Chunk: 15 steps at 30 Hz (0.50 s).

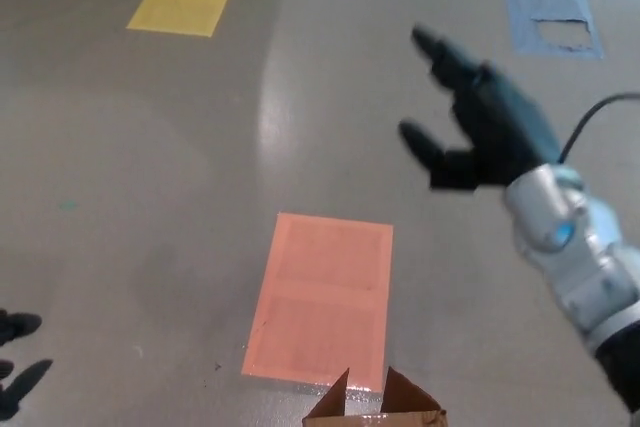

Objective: An air pump is kept on top of a storage box on the floor and the robot uses its right hand to press down on the handle of the pump to compress it

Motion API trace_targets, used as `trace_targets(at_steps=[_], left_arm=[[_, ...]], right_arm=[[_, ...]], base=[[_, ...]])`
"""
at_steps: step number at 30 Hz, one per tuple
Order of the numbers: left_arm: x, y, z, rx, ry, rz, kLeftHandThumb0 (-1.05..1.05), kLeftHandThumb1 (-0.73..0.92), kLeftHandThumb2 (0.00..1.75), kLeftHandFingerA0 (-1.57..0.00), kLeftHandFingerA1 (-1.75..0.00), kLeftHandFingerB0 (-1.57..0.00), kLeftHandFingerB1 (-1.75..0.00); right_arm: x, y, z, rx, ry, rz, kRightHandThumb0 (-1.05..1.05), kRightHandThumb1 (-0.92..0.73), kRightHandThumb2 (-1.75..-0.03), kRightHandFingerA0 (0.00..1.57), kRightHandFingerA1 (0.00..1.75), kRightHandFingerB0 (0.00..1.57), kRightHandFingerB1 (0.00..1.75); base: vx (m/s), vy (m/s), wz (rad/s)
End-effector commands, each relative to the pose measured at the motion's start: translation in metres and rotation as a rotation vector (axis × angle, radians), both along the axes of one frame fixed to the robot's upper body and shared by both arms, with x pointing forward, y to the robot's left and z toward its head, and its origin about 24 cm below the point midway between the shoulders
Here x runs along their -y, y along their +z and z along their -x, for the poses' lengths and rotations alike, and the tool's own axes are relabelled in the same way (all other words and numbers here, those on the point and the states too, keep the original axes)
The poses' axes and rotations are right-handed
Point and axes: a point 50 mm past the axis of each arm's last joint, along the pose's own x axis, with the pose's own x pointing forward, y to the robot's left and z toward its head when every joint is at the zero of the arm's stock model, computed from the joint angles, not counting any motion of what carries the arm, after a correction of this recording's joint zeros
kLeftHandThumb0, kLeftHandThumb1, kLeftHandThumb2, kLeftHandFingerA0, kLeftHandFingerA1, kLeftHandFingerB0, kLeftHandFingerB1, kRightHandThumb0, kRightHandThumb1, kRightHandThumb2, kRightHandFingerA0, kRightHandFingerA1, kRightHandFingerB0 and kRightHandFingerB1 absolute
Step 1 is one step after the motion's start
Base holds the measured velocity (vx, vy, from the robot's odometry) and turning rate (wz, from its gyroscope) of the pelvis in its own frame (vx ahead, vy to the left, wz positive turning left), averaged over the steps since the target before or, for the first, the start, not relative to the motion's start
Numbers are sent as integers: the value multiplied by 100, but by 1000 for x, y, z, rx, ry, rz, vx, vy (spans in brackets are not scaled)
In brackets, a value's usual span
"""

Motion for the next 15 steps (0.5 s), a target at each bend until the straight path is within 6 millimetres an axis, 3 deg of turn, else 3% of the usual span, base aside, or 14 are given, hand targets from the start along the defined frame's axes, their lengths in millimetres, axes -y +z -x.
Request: trace_targets(at_steps=[1, 5, 7, 8, 12, 15], left_arm=[[-24, 63, -40, 118, 96, -43, -60, 83, 65, -25, -31, -18, -27], [-26, 68, -43, 135, 109, -50, -57, 84, 65, -23, -31, -17, -27], [-26, 68, -42, 132, 109, -59, -58, 83, 65, -22, -30, -18, -27], [-26, 66, -41, 127, 111, -59, -60, 83, 65, -22, -30, -18, -27], [-25, 57, -36, 108, 113, -54, -61, 82, 65, -24, -31, -18, -27], [-25, 51, -31, 91, 120, -51, -62, 82, 64, -26, -31, -19, -27]], right_arm=[[87, 245, 130, 935, 24, -161, -87, -82, -111, 6, 15, 6, 14], [111, 237, 146, 980, -31, -164, -86, -82, -110, 6, 15, 6, 13], [122, 219, 150, 963, -74, -181, -82, -80, -108, 8, 19, 8, 19], [127, 209, 148, 936, -98, -199, -83, -78, -108, 8, 29, 8, 20], [145, 161, 134, 774, -155, -283, -85, -80, -108, 6, 20, 6, 15], [154, 131, 120, 677, -220, -334, -78, -75, -105, 6, 31, 7, 26]], base=[[0, 0, 0], [0, 0, 0], [0, 0, 0], [0, 0, 0], [0, 0, 0], [0, 0, 0]])
